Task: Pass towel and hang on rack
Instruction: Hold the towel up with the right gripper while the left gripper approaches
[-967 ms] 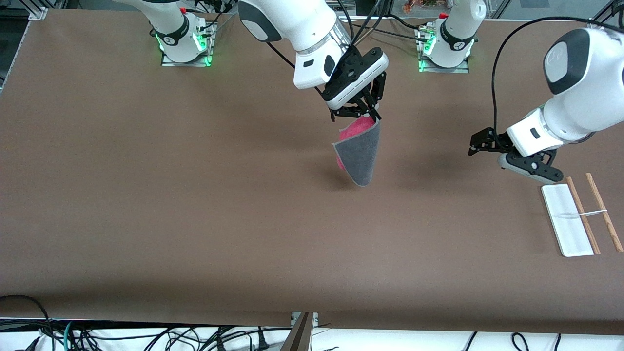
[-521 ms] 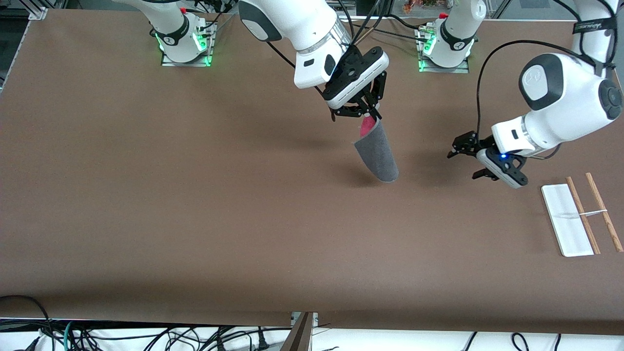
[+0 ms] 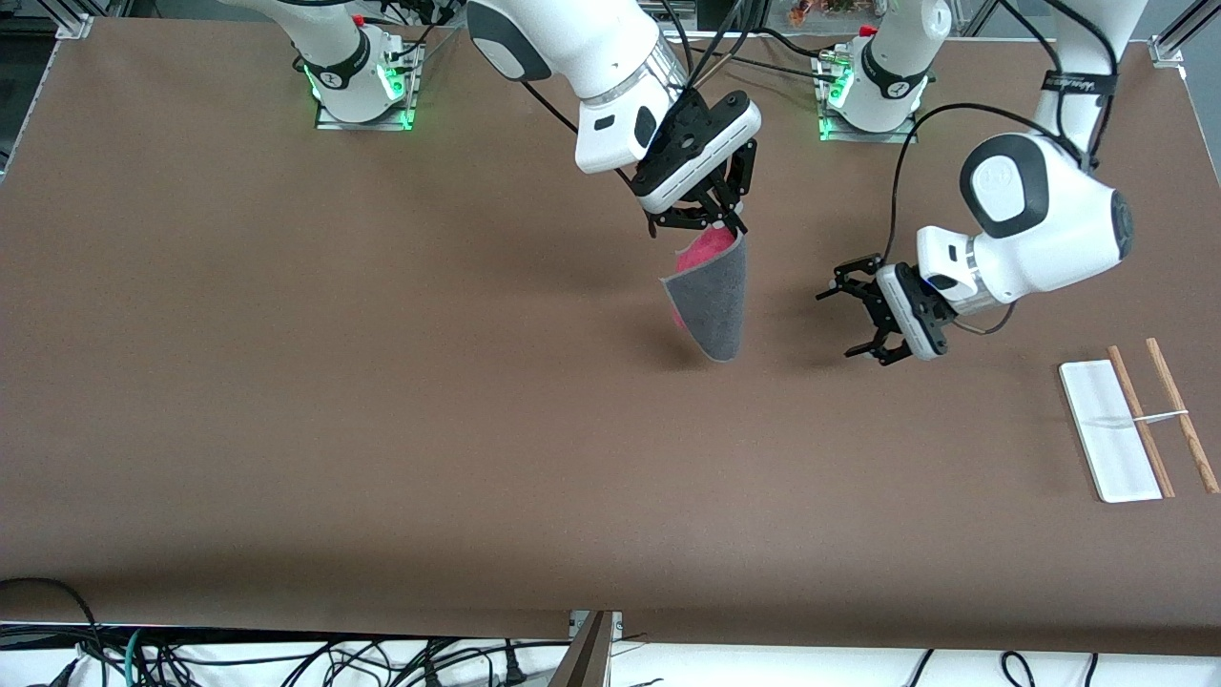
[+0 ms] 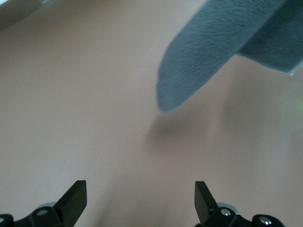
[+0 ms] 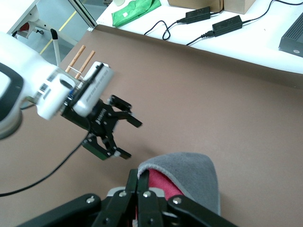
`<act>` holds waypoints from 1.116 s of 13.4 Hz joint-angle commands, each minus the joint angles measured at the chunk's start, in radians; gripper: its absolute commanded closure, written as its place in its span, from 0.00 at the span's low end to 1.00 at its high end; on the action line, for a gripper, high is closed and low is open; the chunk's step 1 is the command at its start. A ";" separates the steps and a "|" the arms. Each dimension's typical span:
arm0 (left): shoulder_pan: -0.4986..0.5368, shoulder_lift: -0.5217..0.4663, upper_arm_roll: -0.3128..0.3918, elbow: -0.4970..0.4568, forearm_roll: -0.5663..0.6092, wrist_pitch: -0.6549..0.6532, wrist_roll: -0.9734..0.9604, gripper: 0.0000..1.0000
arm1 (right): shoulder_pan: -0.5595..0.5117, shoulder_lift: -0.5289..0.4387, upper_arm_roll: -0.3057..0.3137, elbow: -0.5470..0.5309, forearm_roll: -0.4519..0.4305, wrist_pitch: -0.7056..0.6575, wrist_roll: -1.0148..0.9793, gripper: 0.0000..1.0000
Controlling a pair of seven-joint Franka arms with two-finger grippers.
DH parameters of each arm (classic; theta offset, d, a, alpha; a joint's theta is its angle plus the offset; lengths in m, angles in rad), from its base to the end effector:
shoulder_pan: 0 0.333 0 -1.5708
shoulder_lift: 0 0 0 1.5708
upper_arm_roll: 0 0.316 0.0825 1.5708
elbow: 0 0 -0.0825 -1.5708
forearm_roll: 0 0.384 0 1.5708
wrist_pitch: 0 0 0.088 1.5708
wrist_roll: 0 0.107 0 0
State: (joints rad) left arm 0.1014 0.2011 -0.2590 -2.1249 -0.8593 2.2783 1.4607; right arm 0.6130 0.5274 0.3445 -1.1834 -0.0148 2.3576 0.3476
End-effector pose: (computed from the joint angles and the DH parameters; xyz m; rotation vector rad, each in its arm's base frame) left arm 0.5593 -0.1051 0.3227 2.2055 -1.2298 0.4899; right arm 0.4919 0.5686 0.5762 -2.4745 -0.6491 -0.6040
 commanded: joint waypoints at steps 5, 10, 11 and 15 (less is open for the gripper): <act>-0.112 0.142 -0.008 0.028 -0.323 0.125 0.461 0.00 | 0.004 0.000 -0.001 0.018 -0.001 0.000 -0.007 1.00; -0.164 0.162 -0.008 0.100 -0.392 0.133 0.461 0.00 | 0.004 0.000 -0.001 0.018 -0.001 0.000 -0.009 1.00; -0.173 0.167 -0.008 0.100 -0.400 0.135 0.461 0.00 | 0.004 0.000 -0.001 0.018 -0.001 0.000 -0.009 1.00; -0.195 0.187 -0.008 0.109 -0.400 0.159 0.464 0.00 | 0.004 0.000 -0.001 0.018 0.001 0.000 -0.010 1.00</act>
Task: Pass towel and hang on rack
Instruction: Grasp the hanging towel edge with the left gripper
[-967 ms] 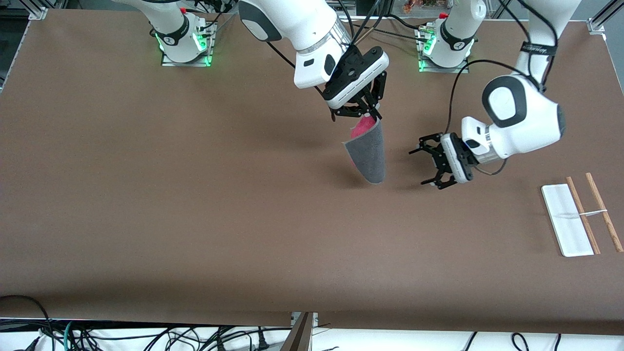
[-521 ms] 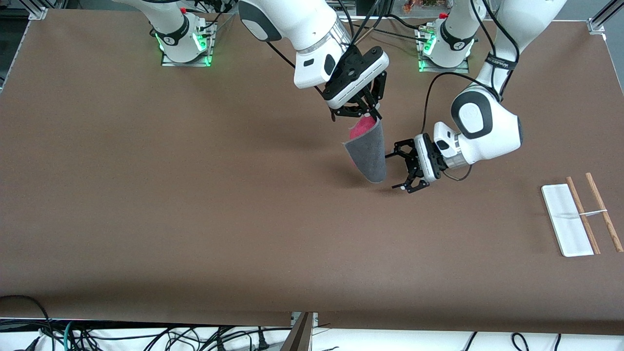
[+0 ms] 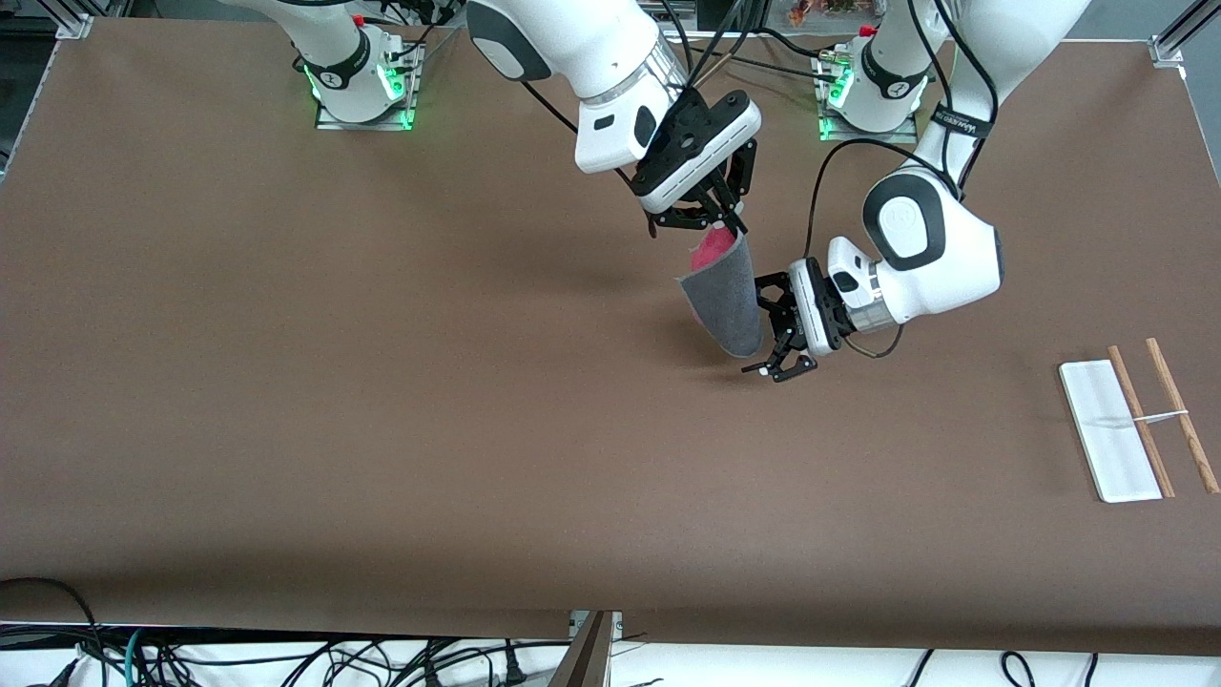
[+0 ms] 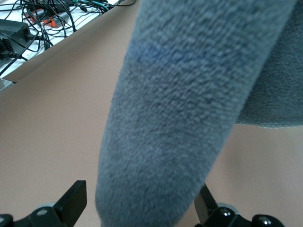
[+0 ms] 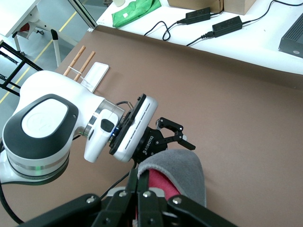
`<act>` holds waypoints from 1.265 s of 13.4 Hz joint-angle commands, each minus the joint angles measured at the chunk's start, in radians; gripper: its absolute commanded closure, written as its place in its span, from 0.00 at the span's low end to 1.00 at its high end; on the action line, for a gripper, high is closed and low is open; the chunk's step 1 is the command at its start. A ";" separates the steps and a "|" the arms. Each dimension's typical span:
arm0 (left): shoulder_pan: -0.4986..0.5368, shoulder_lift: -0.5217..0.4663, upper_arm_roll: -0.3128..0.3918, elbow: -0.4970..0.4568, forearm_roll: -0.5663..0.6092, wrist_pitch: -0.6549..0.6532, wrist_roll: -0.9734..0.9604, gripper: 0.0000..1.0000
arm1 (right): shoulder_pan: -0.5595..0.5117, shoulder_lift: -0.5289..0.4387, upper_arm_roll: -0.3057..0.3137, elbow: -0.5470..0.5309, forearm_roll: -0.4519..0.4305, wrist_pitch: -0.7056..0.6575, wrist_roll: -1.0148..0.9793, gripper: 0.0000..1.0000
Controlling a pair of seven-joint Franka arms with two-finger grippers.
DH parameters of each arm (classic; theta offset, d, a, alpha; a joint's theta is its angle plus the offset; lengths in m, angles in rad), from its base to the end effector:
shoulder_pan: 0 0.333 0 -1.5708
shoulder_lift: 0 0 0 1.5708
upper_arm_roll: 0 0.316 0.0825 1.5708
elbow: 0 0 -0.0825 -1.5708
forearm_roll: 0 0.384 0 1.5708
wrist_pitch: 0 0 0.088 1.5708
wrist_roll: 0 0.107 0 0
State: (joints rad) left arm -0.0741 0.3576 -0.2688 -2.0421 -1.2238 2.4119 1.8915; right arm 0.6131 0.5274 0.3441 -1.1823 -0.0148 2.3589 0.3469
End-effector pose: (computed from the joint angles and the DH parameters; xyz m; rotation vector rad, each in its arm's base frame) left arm 0.5658 -0.2029 0.2773 1.9435 -1.3931 0.7747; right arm 0.4921 0.5684 0.5769 -2.4728 -0.6490 -0.6068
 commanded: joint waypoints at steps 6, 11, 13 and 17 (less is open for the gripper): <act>-0.027 0.041 0.003 0.048 -0.023 0.026 0.032 0.85 | 0.002 -0.001 0.000 0.017 0.002 -0.001 -0.009 1.00; -0.026 0.031 0.003 0.048 -0.020 0.024 0.034 1.00 | 0.001 -0.001 0.000 0.017 0.002 -0.001 -0.011 1.00; -0.026 0.026 0.003 0.048 -0.020 0.024 0.032 1.00 | 0.002 -0.001 0.000 0.017 0.004 -0.001 -0.009 1.00; -0.016 0.020 0.010 0.048 -0.020 0.019 0.037 1.00 | 0.001 -0.003 0.000 0.017 0.007 -0.004 -0.005 1.00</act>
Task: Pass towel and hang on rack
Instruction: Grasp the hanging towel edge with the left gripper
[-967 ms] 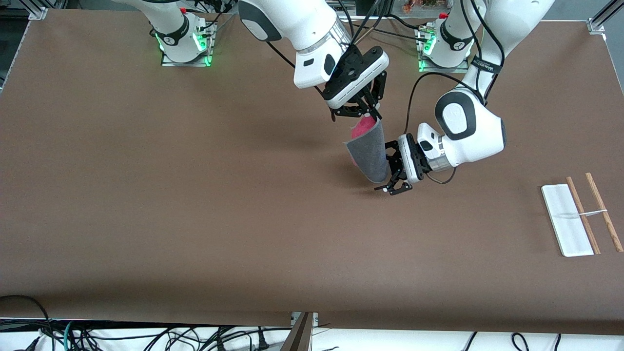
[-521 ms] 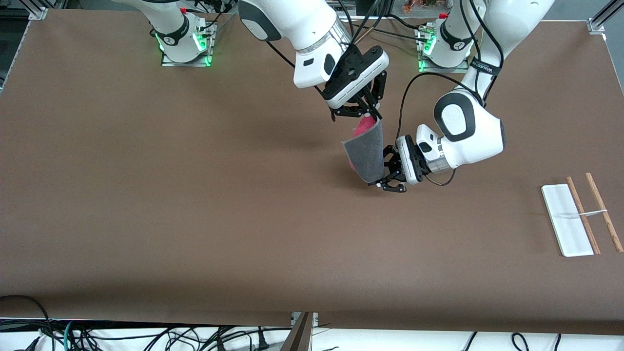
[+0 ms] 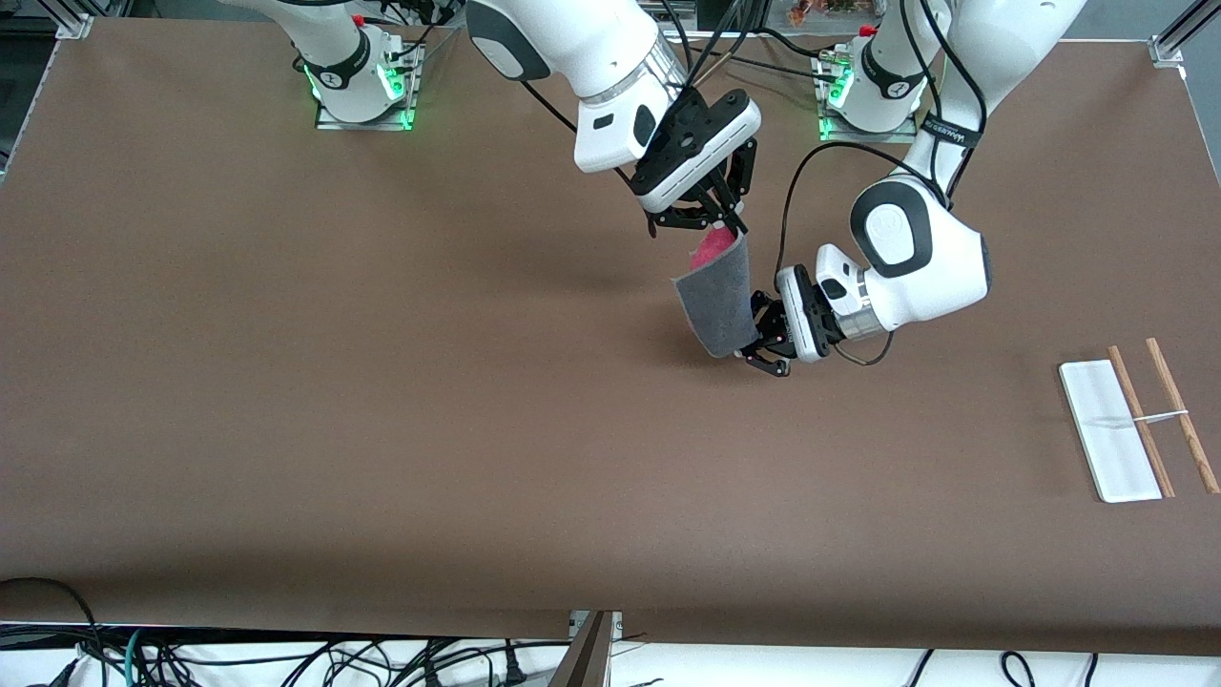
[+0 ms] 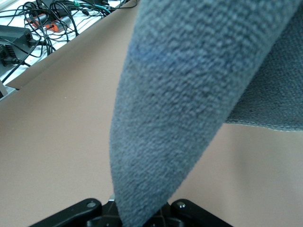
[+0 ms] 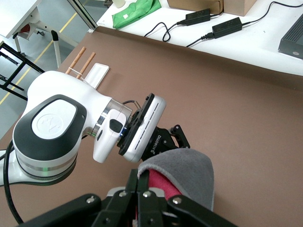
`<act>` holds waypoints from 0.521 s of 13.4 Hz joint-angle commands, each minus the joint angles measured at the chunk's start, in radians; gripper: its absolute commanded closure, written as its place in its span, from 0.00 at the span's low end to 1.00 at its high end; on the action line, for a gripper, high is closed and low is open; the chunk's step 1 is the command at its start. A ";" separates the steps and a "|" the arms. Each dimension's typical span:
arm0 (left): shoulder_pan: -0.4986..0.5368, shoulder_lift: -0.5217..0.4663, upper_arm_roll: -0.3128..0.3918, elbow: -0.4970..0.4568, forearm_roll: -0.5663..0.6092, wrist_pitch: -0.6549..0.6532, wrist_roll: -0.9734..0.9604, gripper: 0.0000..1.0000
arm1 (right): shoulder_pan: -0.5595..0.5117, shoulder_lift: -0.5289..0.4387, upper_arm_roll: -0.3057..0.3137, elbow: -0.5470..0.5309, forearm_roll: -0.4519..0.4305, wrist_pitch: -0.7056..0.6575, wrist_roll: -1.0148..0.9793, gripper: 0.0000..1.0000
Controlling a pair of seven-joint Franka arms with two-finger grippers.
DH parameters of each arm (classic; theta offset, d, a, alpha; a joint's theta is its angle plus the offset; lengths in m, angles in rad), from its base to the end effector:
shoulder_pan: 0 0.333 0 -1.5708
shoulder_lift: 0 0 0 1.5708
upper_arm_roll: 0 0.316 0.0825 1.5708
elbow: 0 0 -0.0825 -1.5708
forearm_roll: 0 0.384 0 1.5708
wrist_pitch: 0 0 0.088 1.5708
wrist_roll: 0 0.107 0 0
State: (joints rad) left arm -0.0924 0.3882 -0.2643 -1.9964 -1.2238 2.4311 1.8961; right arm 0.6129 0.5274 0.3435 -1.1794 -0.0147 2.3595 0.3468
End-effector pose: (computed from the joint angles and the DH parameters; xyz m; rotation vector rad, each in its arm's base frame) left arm 0.5772 -0.2116 0.2785 1.9406 -1.4081 0.8019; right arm 0.4927 0.5680 0.5785 -2.4707 -0.6473 -0.6106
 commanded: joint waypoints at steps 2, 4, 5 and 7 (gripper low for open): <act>0.003 -0.009 0.005 0.002 -0.020 -0.003 0.031 1.00 | 0.002 -0.003 0.000 0.014 0.009 -0.005 0.000 1.00; 0.006 -0.011 0.007 0.002 -0.020 -0.004 0.031 1.00 | 0.002 -0.003 0.000 0.014 0.007 -0.005 0.000 0.88; 0.009 -0.011 0.007 0.002 -0.020 -0.006 0.031 1.00 | 0.002 -0.004 0.000 0.014 0.006 -0.005 0.000 0.75; 0.016 -0.012 0.008 0.002 -0.020 -0.007 0.031 1.00 | 0.002 -0.004 0.000 0.014 0.005 -0.005 0.000 0.66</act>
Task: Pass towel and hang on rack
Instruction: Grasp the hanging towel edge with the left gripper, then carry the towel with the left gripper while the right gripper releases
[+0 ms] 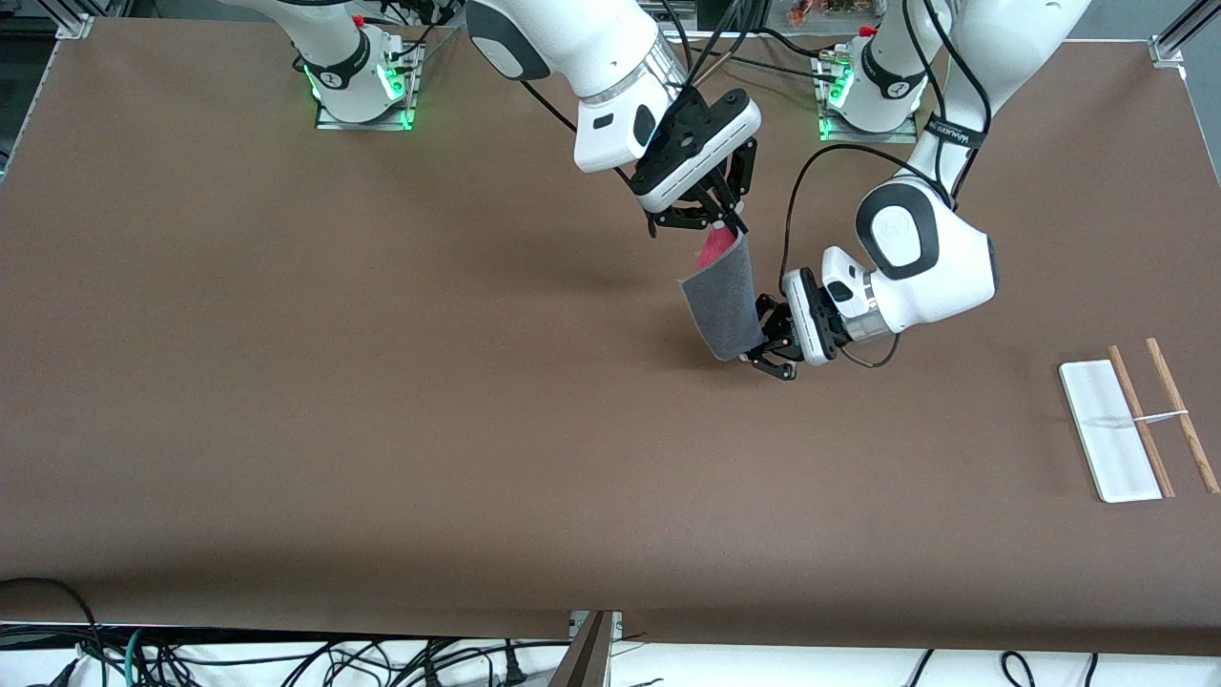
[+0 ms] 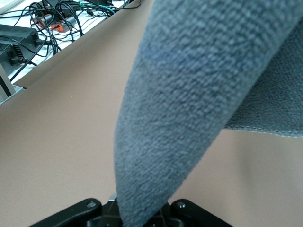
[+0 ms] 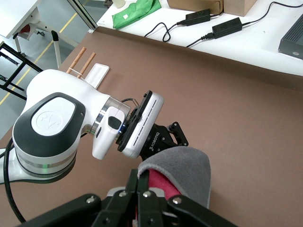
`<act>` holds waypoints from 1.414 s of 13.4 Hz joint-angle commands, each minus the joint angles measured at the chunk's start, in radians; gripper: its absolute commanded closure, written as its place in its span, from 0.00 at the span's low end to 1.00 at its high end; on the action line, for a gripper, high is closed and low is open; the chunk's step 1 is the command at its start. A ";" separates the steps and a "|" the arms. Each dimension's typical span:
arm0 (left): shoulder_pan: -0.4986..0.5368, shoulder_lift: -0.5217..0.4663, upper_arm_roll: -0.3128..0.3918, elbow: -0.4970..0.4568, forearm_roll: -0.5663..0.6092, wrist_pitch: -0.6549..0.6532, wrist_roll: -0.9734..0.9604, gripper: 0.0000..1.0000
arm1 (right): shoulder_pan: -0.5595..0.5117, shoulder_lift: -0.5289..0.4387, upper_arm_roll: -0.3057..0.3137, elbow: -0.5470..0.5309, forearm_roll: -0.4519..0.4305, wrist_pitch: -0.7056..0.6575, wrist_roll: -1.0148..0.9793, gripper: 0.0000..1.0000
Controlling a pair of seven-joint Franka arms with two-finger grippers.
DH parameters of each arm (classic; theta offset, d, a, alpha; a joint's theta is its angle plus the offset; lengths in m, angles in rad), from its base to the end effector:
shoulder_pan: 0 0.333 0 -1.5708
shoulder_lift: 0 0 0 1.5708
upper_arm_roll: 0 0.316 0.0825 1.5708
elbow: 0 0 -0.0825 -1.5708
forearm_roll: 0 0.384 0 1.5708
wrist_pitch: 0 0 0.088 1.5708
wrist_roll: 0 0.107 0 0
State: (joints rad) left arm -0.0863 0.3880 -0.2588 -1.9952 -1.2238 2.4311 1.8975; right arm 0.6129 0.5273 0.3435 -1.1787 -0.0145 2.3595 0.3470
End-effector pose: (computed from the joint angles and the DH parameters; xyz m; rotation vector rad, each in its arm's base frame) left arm 0.5799 -0.2051 0.2788 1.9505 -1.4018 0.8084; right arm 0.4927 0.5679 0.5789 -2.4701 -0.6466 -0.6111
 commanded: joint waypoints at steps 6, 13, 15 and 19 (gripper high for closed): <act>0.013 -0.014 0.003 0.001 -0.020 -0.009 0.029 1.00 | -0.002 -0.006 -0.003 0.011 0.002 -0.006 -0.002 0.00; 0.043 -0.041 0.004 -0.011 -0.020 -0.010 0.022 1.00 | -0.012 -0.006 -0.006 0.011 0.001 -0.034 -0.008 0.00; 0.077 -0.066 0.004 -0.019 0.015 -0.010 0.020 1.00 | -0.016 -0.006 -0.008 0.011 0.001 -0.034 -0.010 0.00; 0.180 -0.112 0.027 -0.030 0.167 -0.010 0.020 1.00 | -0.060 -0.009 -0.006 -0.004 0.007 -0.035 -0.013 0.00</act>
State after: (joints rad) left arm 0.0495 0.3229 -0.2430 -1.9943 -1.1101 2.4311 1.9004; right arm 0.5838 0.5272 0.3309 -1.1777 -0.0145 2.3417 0.3466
